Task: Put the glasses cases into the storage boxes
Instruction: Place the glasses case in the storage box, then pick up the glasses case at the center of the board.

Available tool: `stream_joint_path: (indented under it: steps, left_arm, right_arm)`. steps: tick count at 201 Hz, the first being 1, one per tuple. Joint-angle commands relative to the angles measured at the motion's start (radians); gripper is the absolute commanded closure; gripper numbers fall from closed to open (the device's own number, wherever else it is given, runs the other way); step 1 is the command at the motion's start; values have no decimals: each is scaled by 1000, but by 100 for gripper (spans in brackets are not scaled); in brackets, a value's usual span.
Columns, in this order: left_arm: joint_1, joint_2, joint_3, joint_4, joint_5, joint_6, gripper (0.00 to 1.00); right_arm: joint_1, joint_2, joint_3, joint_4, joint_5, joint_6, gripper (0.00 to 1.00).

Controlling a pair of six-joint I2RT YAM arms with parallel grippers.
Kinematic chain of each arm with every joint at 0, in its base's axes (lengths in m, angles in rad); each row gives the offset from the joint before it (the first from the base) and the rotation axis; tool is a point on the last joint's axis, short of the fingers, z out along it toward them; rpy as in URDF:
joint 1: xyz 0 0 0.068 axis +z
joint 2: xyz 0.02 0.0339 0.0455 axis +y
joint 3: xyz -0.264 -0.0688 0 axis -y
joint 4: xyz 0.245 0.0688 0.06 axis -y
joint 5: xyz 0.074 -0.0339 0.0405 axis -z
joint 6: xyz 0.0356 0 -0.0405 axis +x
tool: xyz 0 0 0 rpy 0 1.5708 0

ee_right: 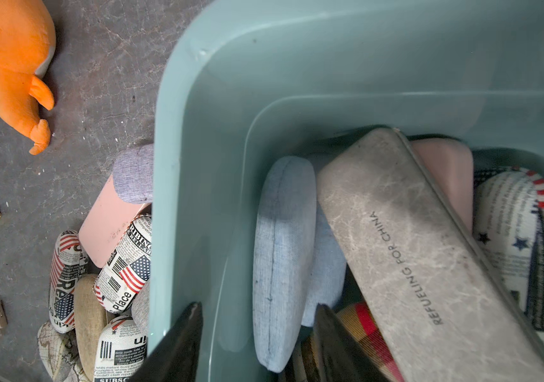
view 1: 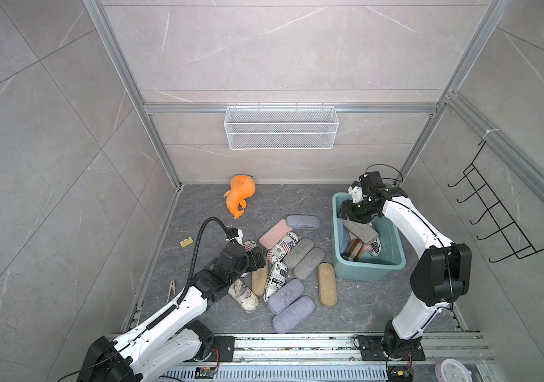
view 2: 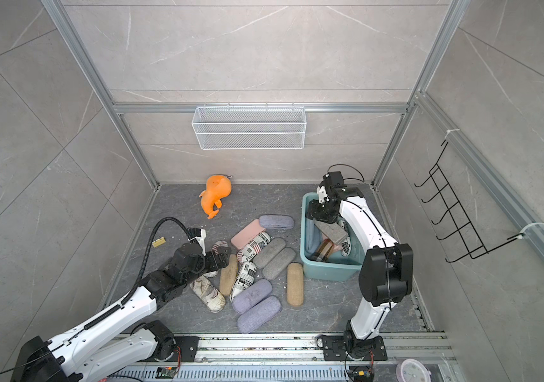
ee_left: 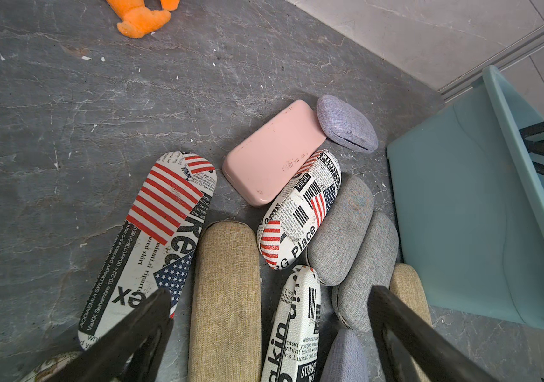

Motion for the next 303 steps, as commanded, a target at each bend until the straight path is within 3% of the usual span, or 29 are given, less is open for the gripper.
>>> stream_joint_path:
  steps: [1, 47, 111, 137, 153, 177, 213, 303]
  left_arm:
    - [4, -15, 13, -15, -8, -6, 5]
    - [4, 23, 42, -47, -52, 12, 5]
    - [9, 102, 77, -181, -124, 12, 5]
    - [51, 169, 119, -265, -133, 25, 5]
    - [122, 258, 166, -320, -103, 28, 5]
    - [208, 389, 206, -285, -33, 52, 9]
    - [205, 476, 248, -231, 46, 115, 19]
    - [205, 510, 183, -233, 23, 135, 21]
  right_arm:
    - [15, -43, 3, 18, 22, 23, 42]
    - [32, -230, -98, 79, 64, 67, 43]
    - [188, -449, -296, 208, 119, 61, 42]
    - [230, -453, -306, 241, 159, 57, 41]
    - [238, -432, -290, 243, 151, 92, 40]
    - [250, -422, -304, 302, 115, 114, 39]
    - [253, -398, -289, 300, 111, 108, 38]
    - [253, -410, -315, 312, 100, 120, 37]
